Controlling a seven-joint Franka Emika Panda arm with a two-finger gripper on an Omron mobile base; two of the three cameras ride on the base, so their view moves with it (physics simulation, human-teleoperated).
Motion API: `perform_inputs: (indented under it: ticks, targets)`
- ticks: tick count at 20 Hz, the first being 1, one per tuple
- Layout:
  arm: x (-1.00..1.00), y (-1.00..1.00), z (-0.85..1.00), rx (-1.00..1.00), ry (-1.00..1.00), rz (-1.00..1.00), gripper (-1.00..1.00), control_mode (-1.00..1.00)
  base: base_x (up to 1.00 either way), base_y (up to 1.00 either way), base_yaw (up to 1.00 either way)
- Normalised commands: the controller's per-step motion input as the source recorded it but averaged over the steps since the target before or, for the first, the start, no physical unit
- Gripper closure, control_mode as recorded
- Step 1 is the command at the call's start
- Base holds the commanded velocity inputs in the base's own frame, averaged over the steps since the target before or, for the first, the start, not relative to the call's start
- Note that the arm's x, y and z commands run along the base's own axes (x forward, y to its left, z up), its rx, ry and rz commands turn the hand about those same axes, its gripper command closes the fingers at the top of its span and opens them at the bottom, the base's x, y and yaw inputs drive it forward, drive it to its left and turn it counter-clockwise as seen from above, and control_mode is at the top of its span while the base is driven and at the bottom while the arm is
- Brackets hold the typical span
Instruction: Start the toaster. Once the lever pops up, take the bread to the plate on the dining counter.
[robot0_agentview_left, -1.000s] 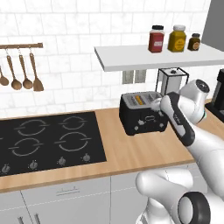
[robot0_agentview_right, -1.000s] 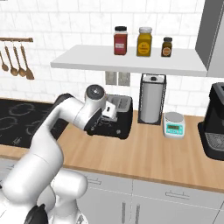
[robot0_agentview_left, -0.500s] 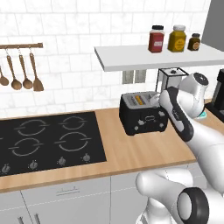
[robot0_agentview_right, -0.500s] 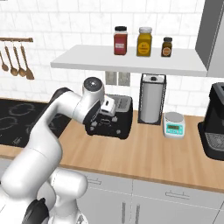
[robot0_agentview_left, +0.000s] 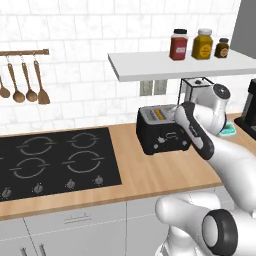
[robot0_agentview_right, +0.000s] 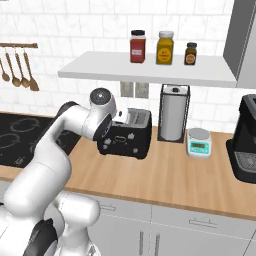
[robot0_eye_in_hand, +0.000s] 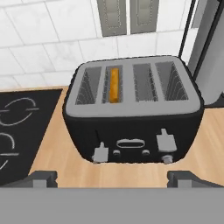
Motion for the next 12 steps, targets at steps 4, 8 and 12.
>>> perform_inputs:
  ticks: [4,8,12]
  targets:
    - [0.47,0.00,0.00,0.01,0.00,0.00,-1.00,-1.00,0.00,0.00,0.00]
    - [0.57,0.00,0.00,0.00,0.02,0.00,-1.00,-1.00,0.00,0.00,0.00]
    - [0.48,0.07,0.00,-0.04,0.00,0.00,-1.00,-1.00,0.00,0.00,0.00]
